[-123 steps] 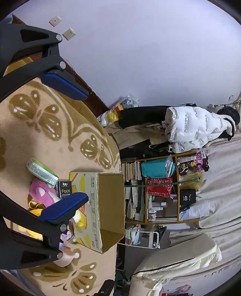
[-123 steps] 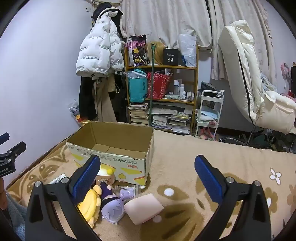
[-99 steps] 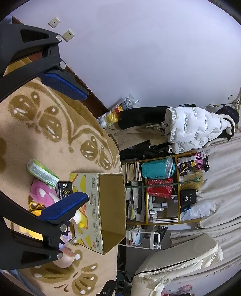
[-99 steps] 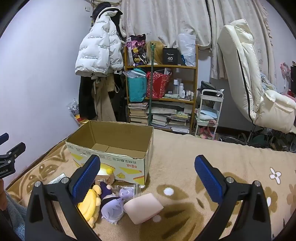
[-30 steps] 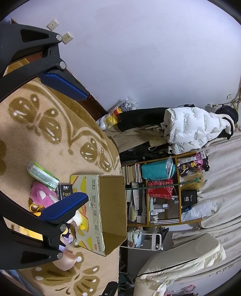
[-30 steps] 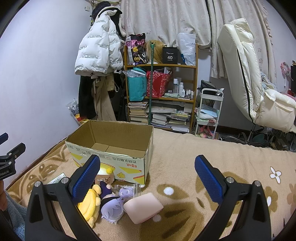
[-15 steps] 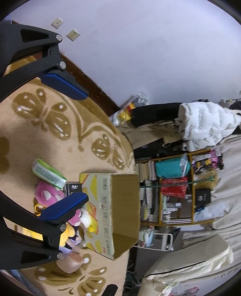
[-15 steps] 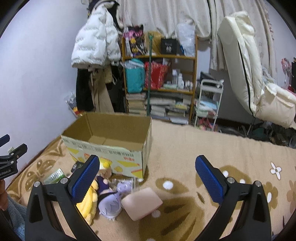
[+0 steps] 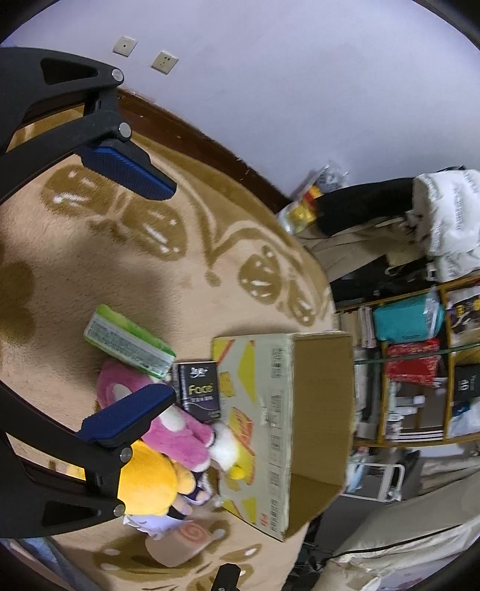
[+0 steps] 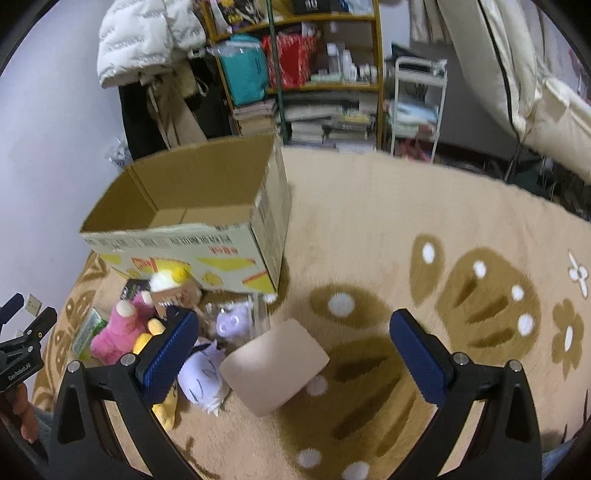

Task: Organize soft objects
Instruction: 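Lower the left tool onto the green tissue pack while the right tool lowers onto the pink roll plush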

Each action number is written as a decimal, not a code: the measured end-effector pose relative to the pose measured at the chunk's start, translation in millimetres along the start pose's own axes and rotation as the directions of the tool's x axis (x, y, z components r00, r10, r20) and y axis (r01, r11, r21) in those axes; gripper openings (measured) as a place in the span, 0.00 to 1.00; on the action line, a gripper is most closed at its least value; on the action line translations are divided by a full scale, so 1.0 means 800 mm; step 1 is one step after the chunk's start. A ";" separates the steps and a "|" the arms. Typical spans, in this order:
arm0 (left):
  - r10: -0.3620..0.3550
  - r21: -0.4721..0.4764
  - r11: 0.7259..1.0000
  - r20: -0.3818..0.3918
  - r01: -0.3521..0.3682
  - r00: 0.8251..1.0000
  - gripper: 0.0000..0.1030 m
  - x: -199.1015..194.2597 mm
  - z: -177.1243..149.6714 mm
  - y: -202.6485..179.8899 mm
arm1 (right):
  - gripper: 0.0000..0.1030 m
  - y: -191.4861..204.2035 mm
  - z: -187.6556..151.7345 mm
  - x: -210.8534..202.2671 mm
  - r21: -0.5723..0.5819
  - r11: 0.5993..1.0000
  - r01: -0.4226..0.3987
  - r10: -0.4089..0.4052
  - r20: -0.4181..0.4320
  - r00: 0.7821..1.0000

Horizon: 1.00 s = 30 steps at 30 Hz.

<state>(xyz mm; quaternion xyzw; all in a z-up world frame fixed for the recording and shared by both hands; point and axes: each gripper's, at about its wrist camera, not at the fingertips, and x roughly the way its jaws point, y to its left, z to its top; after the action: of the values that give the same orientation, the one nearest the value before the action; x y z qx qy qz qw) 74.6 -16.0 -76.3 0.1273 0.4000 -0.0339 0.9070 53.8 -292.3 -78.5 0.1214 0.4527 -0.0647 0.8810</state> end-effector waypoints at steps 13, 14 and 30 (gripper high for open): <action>-0.038 -0.018 0.999 -0.165 0.035 0.986 0.96 0.062 -0.007 -0.005 | 1.00 -0.009 -0.006 0.049 0.036 0.999 -0.028 0.034 -0.165 0.986; -0.044 -0.024 0.999 -0.175 0.041 0.984 0.96 0.066 -0.007 -0.005 | 1.00 -0.007 -0.007 0.051 0.033 0.999 -0.034 0.039 -0.173 0.984; -0.054 -0.014 0.999 -0.224 0.053 0.973 0.95 0.088 -0.010 -0.018 | 0.78 0.008 -0.005 0.091 -0.008 0.994 -0.110 0.104 -0.260 0.960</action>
<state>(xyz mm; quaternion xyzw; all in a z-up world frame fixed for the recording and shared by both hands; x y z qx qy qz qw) 114.6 -24.9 -136.0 0.1159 0.5032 -0.0421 0.8553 94.5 -285.1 -139.1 0.1432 0.5575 0.0043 0.8177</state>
